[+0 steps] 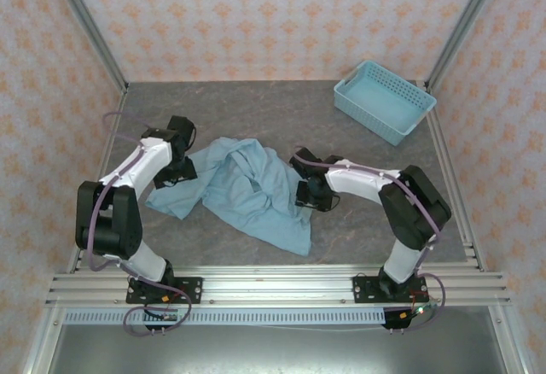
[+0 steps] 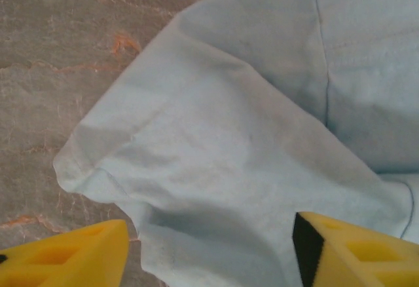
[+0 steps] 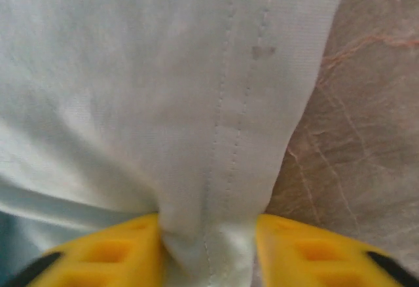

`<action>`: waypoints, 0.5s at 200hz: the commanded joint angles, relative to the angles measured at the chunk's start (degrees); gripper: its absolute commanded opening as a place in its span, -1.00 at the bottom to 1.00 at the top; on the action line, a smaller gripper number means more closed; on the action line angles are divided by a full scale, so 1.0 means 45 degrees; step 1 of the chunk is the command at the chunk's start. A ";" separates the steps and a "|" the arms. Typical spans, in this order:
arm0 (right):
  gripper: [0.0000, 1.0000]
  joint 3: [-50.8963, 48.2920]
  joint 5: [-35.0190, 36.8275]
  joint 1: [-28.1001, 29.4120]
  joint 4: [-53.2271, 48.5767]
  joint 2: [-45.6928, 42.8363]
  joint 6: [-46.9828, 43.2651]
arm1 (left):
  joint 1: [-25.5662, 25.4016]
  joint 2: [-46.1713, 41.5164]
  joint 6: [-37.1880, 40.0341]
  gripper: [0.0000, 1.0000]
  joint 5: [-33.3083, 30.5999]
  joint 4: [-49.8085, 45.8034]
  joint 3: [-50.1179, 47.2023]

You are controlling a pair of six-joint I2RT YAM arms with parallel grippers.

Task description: Fold and stack the t-shirts

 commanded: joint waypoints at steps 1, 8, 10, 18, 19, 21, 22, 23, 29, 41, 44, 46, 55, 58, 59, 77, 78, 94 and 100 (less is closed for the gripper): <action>-0.70 0.0648 0.1124 -0.0286 -0.0404 0.0496 -0.0032 | 0.0363 0.0050 0.0256 0.19 0.0463 0.0337 0.0512; -0.88 0.0758 0.1436 -0.0428 -0.0602 0.0524 -0.0026 | 0.0536 0.0070 0.0349 0.13 0.0623 0.0383 0.0626; -0.92 0.0773 0.1496 -0.0486 -0.0632 0.0536 -0.0053 | 0.0567 0.0074 0.0377 0.12 0.0665 0.0388 0.0655; -1.00 0.0775 0.1606 -0.0771 -0.0673 0.0467 -0.0061 | 0.0648 0.0127 0.0504 0.11 0.0724 0.0401 0.0811; -1.00 0.0780 0.1626 -0.0831 -0.0683 0.0455 -0.0061 | 0.0655 0.0140 0.0523 0.11 0.0725 0.0385 0.0845; -1.00 0.0784 0.1637 -0.0934 -0.0706 0.0435 -0.0047 | 0.0660 0.0150 0.0562 0.11 0.0710 0.0369 0.0881; -1.00 0.0784 0.1642 -0.0961 -0.0700 0.0429 -0.0044 | 0.0671 0.0161 0.0591 0.11 0.0708 0.0360 0.0909; -1.00 0.0785 0.1654 -0.1023 -0.0716 0.0416 -0.0043 | 0.0676 0.0177 0.0606 0.11 0.0706 0.0345 0.0933; -1.00 0.0800 0.1699 -0.1358 -0.0779 0.0324 -0.0040 | 0.0681 0.0237 0.0736 0.12 0.0716 0.0289 0.1055; -1.00 0.0909 0.1865 -0.2101 -0.0980 0.0058 -0.0193 | 0.0682 0.0346 0.1011 0.13 0.0977 0.0294 0.1191; -1.00 0.0962 0.1921 -0.2230 -0.1054 -0.0014 -0.0261 | 0.0681 0.0358 0.1047 0.13 0.1037 0.0295 0.1216; -1.00 0.1010 0.1959 -0.2367 -0.1096 -0.0063 -0.0311 | 0.0681 0.0366 0.1054 0.13 0.1076 0.0302 0.1227; -1.00 0.1265 0.2135 -0.2883 -0.1370 -0.0224 -0.0674 | 0.0664 0.0366 0.1098 0.13 0.1351 0.0292 0.1204; -1.00 0.1335 0.2184 -0.2999 -0.1434 -0.0247 -0.0756 | 0.0662 0.0353 0.1129 0.13 0.1470 0.0314 0.1189; -1.00 0.1396 0.2225 -0.3116 -0.1504 -0.0258 -0.0855 | 0.0662 0.0351 0.1129 0.13 0.1507 0.0313 0.1171; -1.00 0.2063 0.1748 -0.4246 -0.1801 -0.0088 -0.1747 | 0.0524 0.0147 0.1134 0.09 0.2136 0.0298 0.0811; -1.00 0.2118 0.1697 -0.4277 -0.1834 -0.0048 -0.1802 | 0.0515 0.0131 0.1131 0.09 0.2153 0.0295 0.0796; -1.00 0.3237 0.1510 -0.4964 -0.2497 0.0539 -0.2572 | 0.0126 -0.0269 0.0990 0.09 0.2138 -0.0007 0.0306; -1.00 0.3604 0.1495 -0.5129 -0.2720 0.0745 -0.2819 | -0.0063 -0.0473 0.0910 0.09 0.2127 -0.0088 0.0047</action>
